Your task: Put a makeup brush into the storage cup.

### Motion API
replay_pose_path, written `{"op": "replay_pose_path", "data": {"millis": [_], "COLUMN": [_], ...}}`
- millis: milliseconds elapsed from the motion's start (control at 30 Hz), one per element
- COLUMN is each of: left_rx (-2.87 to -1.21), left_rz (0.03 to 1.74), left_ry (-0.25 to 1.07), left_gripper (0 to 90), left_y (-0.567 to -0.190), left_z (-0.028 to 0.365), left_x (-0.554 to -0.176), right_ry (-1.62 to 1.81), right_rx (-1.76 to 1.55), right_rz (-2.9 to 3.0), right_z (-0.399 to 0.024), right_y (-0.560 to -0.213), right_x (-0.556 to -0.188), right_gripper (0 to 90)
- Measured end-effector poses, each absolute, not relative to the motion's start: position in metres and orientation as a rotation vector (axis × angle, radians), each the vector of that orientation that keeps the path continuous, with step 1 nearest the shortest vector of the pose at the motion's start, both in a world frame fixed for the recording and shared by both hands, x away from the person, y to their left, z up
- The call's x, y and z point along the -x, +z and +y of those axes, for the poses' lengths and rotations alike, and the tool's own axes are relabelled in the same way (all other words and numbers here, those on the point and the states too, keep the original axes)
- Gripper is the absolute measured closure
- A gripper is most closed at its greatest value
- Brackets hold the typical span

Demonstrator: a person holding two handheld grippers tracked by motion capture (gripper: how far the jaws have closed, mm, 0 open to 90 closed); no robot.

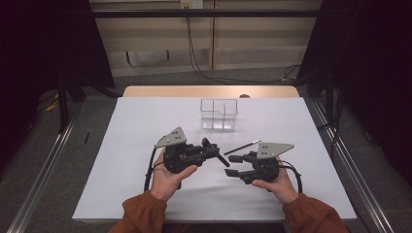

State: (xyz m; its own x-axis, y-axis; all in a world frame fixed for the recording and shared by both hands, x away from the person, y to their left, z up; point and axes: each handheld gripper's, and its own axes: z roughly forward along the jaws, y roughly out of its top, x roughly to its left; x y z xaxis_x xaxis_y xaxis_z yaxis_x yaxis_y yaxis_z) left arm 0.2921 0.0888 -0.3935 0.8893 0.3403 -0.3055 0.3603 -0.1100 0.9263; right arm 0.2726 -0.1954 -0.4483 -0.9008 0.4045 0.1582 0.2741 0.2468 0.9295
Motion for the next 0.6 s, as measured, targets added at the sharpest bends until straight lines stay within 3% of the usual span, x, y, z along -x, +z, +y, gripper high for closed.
{"op": "replay_pose_path", "data": {"millis": [500,600], "left_rx": [-1.719,-1.719], "left_rz": [0.546,0.547], "left_ry": [0.032,0.039], "left_gripper": [78.8,78.8], "left_y": [-0.385,-0.383], "left_z": [0.104,0.108], "left_x": [-0.295,-0.296], "right_ry": [1.781,1.788], "right_rx": [-0.716,-0.725], "right_rz": [2.383,2.376], "right_z": [-0.204,-0.205], "right_y": [-0.445,-0.445], "right_x": [-0.275,-0.275], "right_gripper": [9.8,7.2]}}
